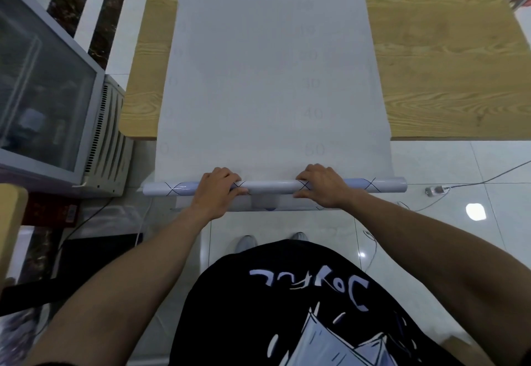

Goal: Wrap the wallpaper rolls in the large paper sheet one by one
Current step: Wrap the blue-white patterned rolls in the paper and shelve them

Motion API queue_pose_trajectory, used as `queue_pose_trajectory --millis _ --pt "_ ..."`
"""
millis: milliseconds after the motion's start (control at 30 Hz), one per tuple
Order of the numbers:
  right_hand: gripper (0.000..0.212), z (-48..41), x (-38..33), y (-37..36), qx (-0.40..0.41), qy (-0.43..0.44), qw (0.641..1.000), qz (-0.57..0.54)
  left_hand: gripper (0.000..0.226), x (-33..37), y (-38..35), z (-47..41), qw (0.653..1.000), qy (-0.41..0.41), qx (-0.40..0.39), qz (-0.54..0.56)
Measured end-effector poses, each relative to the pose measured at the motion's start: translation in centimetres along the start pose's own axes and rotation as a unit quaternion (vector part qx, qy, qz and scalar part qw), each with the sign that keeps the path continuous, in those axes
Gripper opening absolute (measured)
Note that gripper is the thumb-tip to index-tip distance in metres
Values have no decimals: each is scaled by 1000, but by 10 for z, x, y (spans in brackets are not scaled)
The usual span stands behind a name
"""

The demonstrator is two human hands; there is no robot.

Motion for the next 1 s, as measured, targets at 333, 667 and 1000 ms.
queue_pose_trajectory --millis 333,667,1000 --pt "44 -2 1 3 -11 -28 999 -41 34 -1 6 3 1000 -5 6 -2" --pt "51 -1 0 8 0 -25 999 -40 43 -7 10 3 999 30 7 19" --pt "61 0 1 9 20 -17 1000 -3 33 -5 13 1 999 -10 45 -7"
Point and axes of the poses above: each hand's wrist, its own z-axis away from the middle knuckle, its own y-axis out of the back of the hand, x = y × z, the point moved 10 cm from there along -z, towards the middle knuckle, and after that the axes turned 1 degree about z, right-handed, at the moved point
